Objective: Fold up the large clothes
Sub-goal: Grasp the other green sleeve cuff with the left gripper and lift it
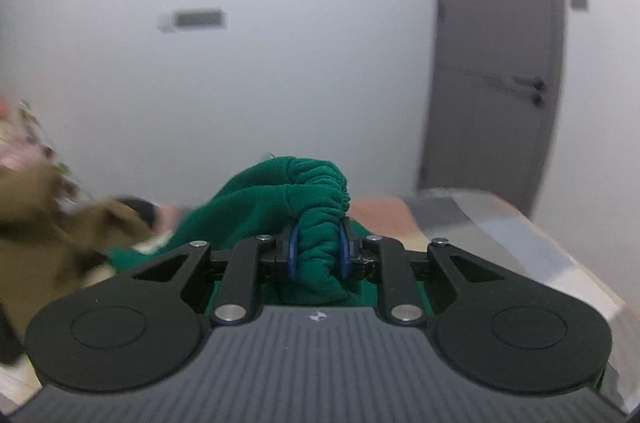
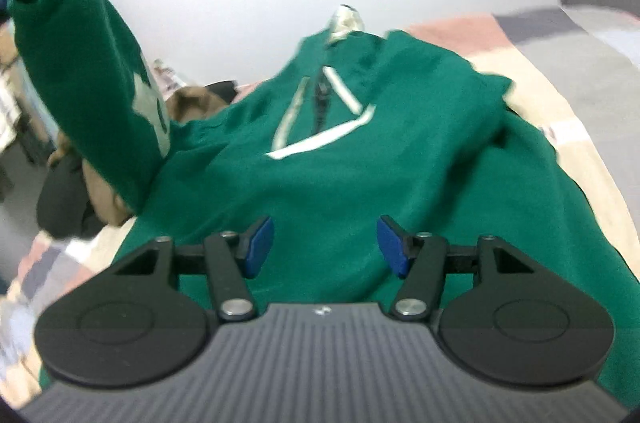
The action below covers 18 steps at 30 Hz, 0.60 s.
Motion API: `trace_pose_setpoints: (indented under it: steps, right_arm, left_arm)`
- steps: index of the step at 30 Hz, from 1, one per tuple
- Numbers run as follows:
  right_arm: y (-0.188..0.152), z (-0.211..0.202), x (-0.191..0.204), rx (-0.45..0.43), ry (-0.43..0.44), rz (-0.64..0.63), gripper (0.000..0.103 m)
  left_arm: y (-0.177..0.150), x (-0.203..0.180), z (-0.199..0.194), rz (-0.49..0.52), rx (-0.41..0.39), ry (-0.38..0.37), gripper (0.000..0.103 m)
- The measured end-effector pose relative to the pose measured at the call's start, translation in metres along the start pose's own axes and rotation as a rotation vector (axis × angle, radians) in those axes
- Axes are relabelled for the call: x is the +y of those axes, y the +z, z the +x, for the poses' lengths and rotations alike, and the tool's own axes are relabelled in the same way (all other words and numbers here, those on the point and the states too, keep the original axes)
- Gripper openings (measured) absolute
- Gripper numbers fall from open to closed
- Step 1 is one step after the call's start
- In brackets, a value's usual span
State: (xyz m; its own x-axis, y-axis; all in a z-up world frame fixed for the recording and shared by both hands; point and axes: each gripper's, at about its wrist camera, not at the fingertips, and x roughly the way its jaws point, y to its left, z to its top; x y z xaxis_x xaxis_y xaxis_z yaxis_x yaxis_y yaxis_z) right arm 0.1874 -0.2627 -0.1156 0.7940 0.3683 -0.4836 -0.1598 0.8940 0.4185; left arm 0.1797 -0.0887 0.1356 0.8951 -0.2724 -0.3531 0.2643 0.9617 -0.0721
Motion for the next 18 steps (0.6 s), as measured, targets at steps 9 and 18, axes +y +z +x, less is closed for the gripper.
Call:
trace_pose_setpoints:
  steps: [9, 18]
  right_arm:
    - [-0.002, -0.005, -0.037, -0.017, -0.014, 0.157, 0.062]
    - [0.004, -0.008, -0.054, -0.061, -0.095, 0.160, 0.062]
  left_arm:
    - [-0.056, -0.037, 0.068, -0.056, 0.156, -0.081, 0.026]
    - [-0.102, 0.007, 0.061, -0.212, 0.234, -0.168, 0.079]
